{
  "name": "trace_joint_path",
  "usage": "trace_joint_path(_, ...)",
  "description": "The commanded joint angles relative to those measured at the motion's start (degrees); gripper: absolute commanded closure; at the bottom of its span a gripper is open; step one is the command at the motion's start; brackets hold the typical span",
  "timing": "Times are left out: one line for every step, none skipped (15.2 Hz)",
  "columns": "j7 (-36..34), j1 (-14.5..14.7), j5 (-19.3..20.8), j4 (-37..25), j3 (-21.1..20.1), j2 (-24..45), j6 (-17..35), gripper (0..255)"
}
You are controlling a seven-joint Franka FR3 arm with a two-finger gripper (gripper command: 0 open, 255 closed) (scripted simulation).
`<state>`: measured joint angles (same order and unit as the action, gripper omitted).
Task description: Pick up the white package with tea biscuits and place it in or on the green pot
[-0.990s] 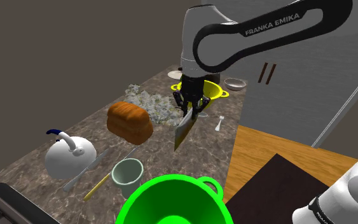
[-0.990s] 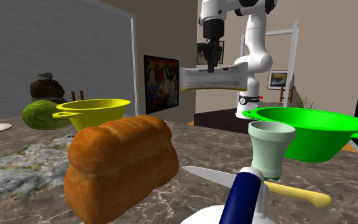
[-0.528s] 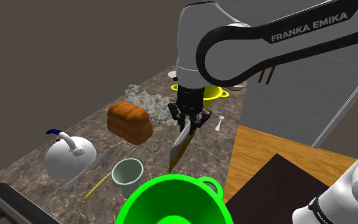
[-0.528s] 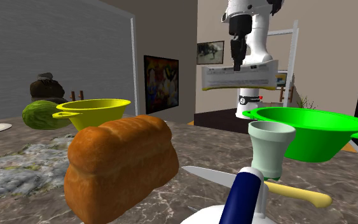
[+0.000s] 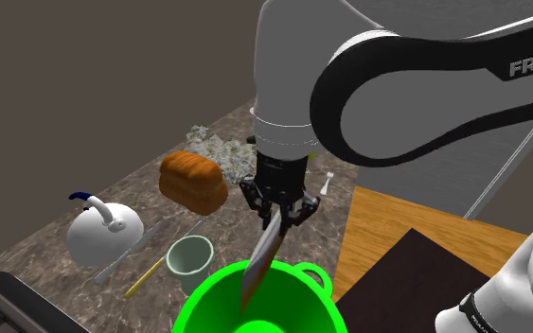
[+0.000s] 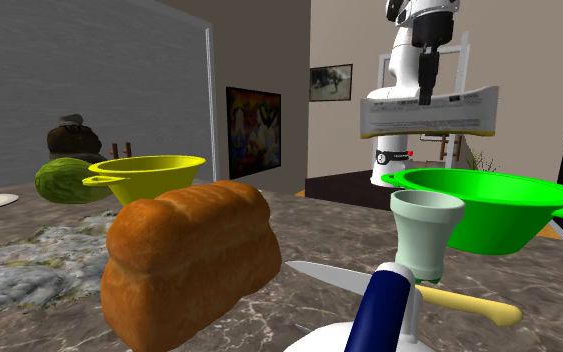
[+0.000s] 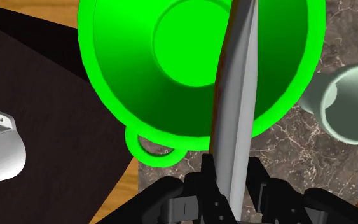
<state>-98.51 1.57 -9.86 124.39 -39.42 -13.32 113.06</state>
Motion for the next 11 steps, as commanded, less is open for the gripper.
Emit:
trace_joint_path(-2.86,1.12,-0.45,-0.33,-1.81,-0.1,-0.11,255)
trace_joint_path(-4.2,1.67,-0.67,-0.6,-2.67,-0.18,-0.31,255)
trace_joint_path(-5.58,2.19,-0.85,-0.93,-3.56,-0.2,-0.51,255)
trace_joint_path(-6.98,2.68,-0.98,-1.33,-4.5,-0.14,-0.7,255)
trace_joint_path(-8.43,3.15,-1.05,-1.79,-5.45,0.0,-0.88,255)
trace_joint_path(-9.92,3.58,-1.07,-2.31,-6.45,0.21,-1.07,255)
trace_joint_path(-11.46,4.02,-1.0,-2.89,-7.46,0.52,-1.24,255)
trace_joint_path(-13.04,4.41,-0.86,-3.53,-8.51,0.91,-1.41,255)
trace_joint_path(-14.22,4.69,-0.71,-4.04,-9.29,1.25,-1.53,255)
trace_joint_path(-14.32,4.67,-0.6,-3.44,-9.48,1.5,-0.74,255)
trace_joint_path(-14.43,4.65,-0.47,-2.86,-9.66,1.77,0.06,255)
